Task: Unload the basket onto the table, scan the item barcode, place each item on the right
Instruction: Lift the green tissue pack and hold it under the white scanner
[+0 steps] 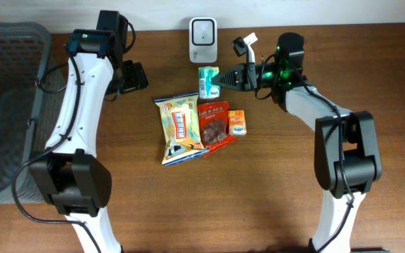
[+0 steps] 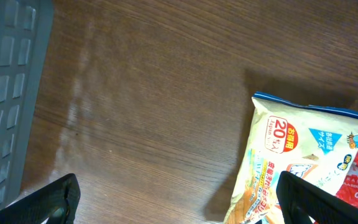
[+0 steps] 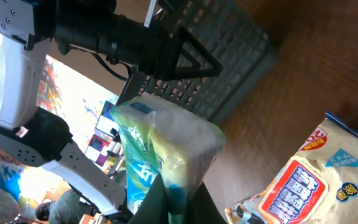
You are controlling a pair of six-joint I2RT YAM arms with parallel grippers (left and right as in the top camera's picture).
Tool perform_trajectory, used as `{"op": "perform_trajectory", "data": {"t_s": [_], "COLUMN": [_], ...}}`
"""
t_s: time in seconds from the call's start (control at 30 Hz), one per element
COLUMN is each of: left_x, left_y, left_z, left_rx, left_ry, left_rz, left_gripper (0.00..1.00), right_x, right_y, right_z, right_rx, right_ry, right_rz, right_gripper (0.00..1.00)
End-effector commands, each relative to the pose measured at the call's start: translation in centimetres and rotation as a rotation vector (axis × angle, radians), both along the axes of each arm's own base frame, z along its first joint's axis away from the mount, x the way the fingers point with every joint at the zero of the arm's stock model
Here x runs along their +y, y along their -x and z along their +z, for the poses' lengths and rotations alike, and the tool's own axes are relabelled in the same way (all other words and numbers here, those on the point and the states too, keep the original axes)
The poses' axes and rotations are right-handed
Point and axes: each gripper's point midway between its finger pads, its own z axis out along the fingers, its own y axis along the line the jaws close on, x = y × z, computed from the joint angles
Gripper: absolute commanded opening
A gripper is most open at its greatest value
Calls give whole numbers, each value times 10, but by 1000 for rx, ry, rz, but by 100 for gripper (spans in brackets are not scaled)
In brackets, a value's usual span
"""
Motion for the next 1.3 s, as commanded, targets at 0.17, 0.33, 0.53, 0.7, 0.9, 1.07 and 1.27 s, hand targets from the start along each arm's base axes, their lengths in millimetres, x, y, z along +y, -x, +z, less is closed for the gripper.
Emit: {"op": "perform_trajectory", "data": {"t_s": [0.17,0.33,0.53,0.7,0.9,1.07,1.27], "left_x": [-1,-1,-1,-1,-1,-1,-1], "left_y": [0,0,0,0,0,0,0], "left_z": [0,0,0,0,0,0,0], "left_rx": [-1,-1,-1,-1,-1,-1,-1], "left_ry": [6,6,6,6,6,6,6], "left_rz": [8,8,8,8,8,8,8], "left_gripper": [99,99,99,99,99,99,99], "right_x": [2,2,2,3,-10,-100,-108], "right_y": [2,2,2,-22,-61,-70,-118], "right_z": [3,3,3,-1,-56,-132,-65], "right_rx": [-9,-13,-12,-9,112,154,-417], "right_ry": [-4,-4,-4,22,207,1032,1421], "right_rz": [17,17,18,-126,-413,-752,-866], "right_gripper": [4,4,4,4,4,4,4]}}
